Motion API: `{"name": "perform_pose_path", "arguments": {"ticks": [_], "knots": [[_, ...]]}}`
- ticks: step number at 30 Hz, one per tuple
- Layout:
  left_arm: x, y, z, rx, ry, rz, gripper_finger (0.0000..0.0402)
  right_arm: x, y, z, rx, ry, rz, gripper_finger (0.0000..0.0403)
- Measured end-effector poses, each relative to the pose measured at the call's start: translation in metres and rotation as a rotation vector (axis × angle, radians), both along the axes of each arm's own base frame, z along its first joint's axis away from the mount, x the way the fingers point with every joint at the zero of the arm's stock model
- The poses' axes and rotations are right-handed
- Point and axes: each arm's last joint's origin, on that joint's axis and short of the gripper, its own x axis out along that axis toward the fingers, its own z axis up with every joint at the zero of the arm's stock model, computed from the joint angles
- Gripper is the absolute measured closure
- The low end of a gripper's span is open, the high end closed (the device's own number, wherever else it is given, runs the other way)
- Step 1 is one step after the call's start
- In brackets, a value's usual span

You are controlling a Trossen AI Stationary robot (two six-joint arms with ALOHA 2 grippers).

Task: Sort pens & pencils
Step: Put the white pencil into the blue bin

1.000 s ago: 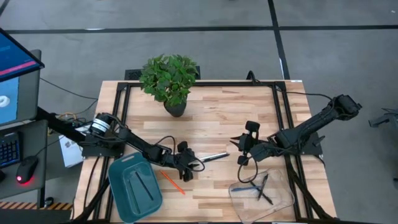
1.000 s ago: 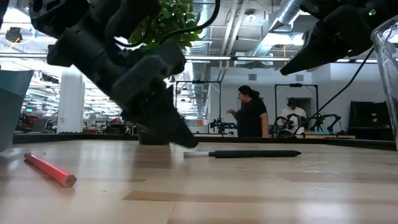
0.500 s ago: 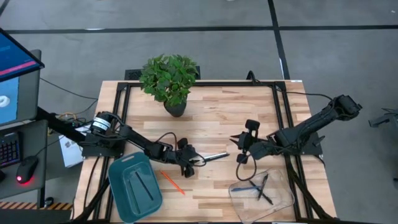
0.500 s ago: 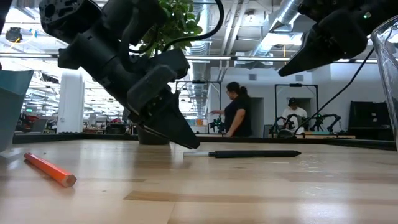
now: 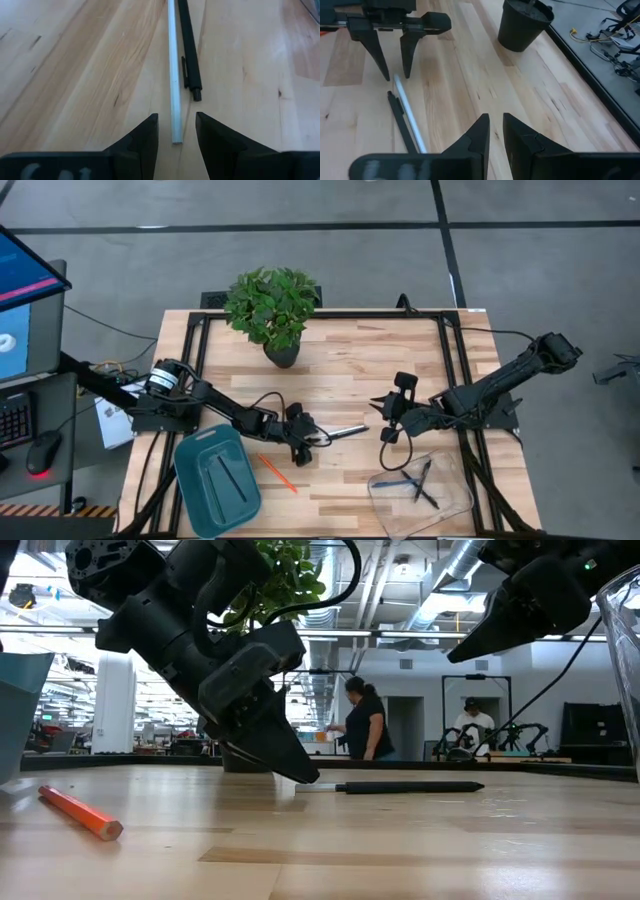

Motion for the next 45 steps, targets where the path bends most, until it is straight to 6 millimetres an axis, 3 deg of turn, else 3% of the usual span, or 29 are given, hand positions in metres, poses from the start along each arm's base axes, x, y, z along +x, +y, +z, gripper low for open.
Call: {"name": "perform_pose_path", "arguments": {"ticks": [45], "knots": [[0.003, 0.009, -0.015, -0.019, 0.058, 0.004, 0.0280, 0.002, 0.000, 0.002, 0.010, -0.025, -0.003, 0.0328]]}}
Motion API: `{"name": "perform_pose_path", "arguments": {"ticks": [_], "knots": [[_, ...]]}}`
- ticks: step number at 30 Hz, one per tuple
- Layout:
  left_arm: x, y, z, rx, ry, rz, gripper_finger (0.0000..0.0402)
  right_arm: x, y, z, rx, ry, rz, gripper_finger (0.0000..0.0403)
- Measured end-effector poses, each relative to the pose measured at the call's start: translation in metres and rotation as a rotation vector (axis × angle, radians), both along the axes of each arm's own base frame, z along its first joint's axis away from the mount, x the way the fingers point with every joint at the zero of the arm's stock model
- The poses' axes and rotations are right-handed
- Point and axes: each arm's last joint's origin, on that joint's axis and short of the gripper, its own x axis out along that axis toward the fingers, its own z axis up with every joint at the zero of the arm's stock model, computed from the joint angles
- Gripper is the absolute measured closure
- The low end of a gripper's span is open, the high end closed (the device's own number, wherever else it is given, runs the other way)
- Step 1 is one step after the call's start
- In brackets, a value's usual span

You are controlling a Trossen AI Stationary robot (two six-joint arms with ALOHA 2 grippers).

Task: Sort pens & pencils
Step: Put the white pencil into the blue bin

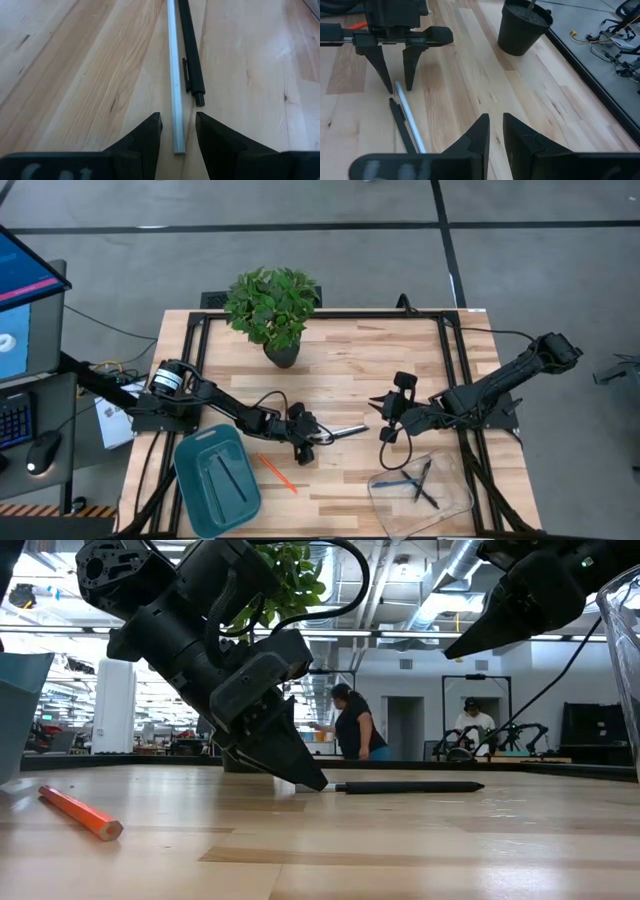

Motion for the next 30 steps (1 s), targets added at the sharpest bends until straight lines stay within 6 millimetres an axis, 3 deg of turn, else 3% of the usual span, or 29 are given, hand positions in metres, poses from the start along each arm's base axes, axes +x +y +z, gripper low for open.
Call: {"name": "perform_pose_path", "arguments": {"ticks": [8, 24, 30], "knots": [[-0.0002, 0.0001, -0.0005, -0.004, 0.002, 0.002, 0.0286, 0.0000, 0.0000, 0.0000, 0.000, 0.000, 0.000, 0.0328], [-0.0005, 0.0009, -0.0007, 0.013, -0.001, 0.024, 0.0387, 0.0000, 0.0000, 0.0000, 0.000, 0.000, 0.000, 0.0328], [-0.0005, 0.0009, -0.0007, 0.013, -0.001, 0.025, 0.0391, 0.0000, 0.0000, 0.0000, 0.000, 0.000, 0.000, 0.0328]]}}
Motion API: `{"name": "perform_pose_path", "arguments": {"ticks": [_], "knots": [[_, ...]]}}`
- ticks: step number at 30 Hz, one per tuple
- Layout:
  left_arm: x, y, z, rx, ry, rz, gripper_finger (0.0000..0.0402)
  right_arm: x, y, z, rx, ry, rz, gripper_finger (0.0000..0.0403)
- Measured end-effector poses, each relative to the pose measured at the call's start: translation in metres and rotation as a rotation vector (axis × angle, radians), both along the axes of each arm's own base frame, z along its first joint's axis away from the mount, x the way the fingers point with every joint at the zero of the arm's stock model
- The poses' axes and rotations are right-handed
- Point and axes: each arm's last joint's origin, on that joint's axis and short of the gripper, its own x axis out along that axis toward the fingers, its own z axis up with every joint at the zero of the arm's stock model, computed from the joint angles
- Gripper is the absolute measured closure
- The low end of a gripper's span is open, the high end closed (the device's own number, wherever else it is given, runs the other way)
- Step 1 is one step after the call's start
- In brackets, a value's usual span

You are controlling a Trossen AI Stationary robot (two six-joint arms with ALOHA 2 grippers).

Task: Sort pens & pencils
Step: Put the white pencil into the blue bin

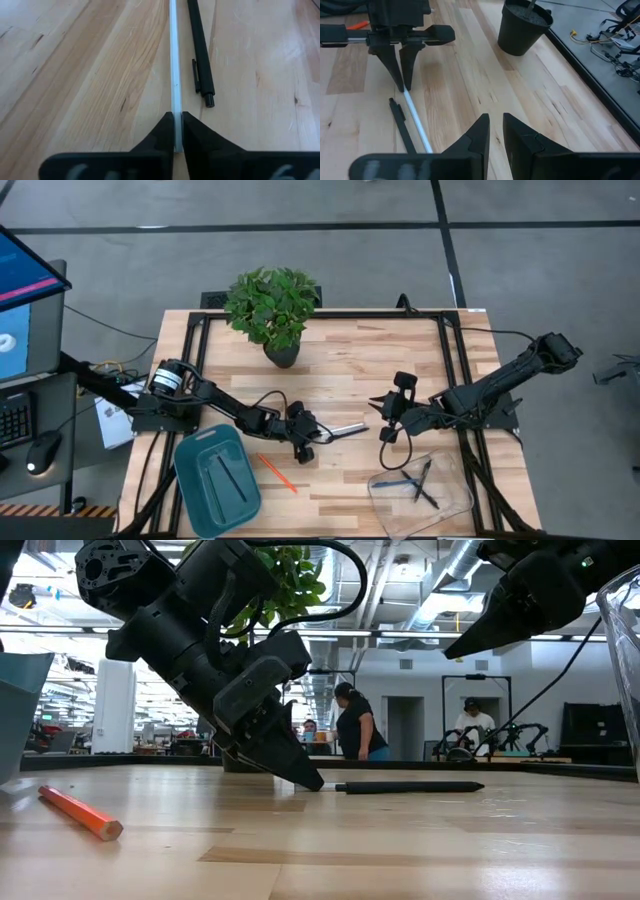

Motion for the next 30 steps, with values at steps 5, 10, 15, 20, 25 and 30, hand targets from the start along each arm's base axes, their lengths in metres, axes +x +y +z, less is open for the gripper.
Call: {"name": "perform_pose_path", "arguments": {"ticks": [5, 10, 15, 20, 25, 30], "knots": [[0.0000, 0.0000, 0.0000, 0.000, 0.000, 0.000, 0.0389, 0.0000, 0.0000, 0.0000, 0.000, 0.000, 0.000, 0.0328], [0.0001, 0.0000, 0.0001, 0.000, 0.000, 0.000, 0.0395, 0.0000, 0.0000, 0.0000, 0.000, 0.000, 0.000, 0.0328], [0.0000, 0.0000, 0.0000, 0.002, 0.000, 0.001, 0.0392, 0.0000, 0.0000, 0.0000, 0.000, 0.000, 0.000, 0.0328], [0.0001, 0.0000, 0.0001, 0.002, -0.001, 0.001, 0.0391, 0.0000, 0.0000, 0.0000, 0.000, 0.000, 0.000, 0.0328], [0.0000, 0.0000, 0.0000, 0.002, 0.000, 0.001, 0.0390, 0.0000, 0.0000, -0.0001, 0.000, 0.000, 0.000, 0.0328], [0.0001, 0.0002, 0.0000, 0.001, 0.000, 0.001, 0.0390, 0.0000, 0.0000, 0.0000, -0.001, 0.000, -0.001, 0.0328]]}}
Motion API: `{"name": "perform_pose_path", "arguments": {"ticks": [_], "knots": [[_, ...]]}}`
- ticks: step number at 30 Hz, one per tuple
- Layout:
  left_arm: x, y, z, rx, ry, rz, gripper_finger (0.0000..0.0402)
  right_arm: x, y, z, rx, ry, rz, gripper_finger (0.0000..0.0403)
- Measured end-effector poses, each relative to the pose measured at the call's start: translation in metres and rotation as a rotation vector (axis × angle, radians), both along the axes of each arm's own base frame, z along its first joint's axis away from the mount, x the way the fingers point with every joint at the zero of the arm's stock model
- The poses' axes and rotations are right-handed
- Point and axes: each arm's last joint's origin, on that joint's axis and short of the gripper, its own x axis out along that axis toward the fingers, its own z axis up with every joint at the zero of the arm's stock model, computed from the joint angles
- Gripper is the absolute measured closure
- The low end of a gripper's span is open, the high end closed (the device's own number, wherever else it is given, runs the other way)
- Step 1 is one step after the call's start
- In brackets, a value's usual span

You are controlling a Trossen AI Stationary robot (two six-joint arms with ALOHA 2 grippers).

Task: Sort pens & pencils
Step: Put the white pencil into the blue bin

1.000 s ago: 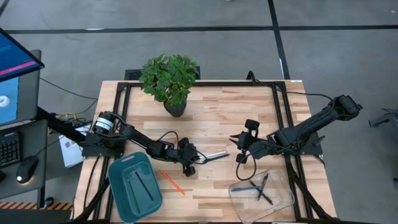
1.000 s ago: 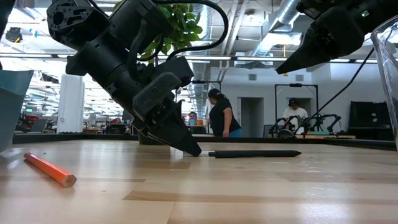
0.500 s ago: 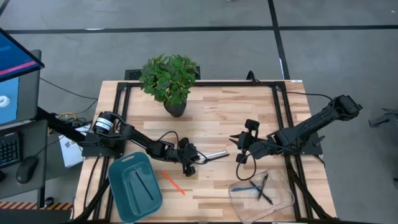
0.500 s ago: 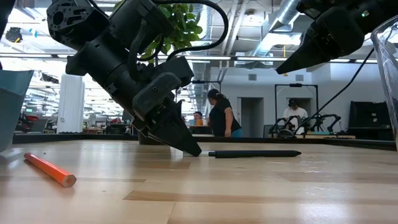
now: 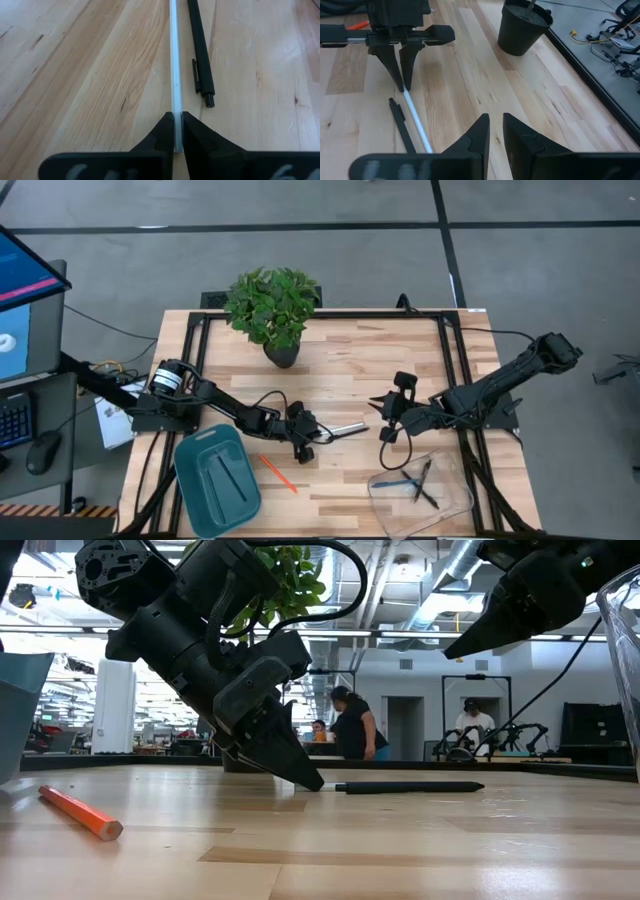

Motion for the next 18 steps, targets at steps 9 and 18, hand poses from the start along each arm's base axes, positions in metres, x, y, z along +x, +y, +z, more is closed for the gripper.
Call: {"name": "perform_pose_path", "arguments": {"ticks": [9, 18], "knots": [[0.0019, 0.0001, 0.0018, 0.016, -0.029, 0.001, 0.0390, -0.0001, -0.0006, 0.0003, -0.015, -0.006, -0.018, 0.0328], [0.0028, 0.0003, 0.0024, 0.015, -0.042, 0.001, 0.0390, -0.0005, -0.0008, -0.0002, -0.020, 0.001, -0.018, 0.0328]]}}
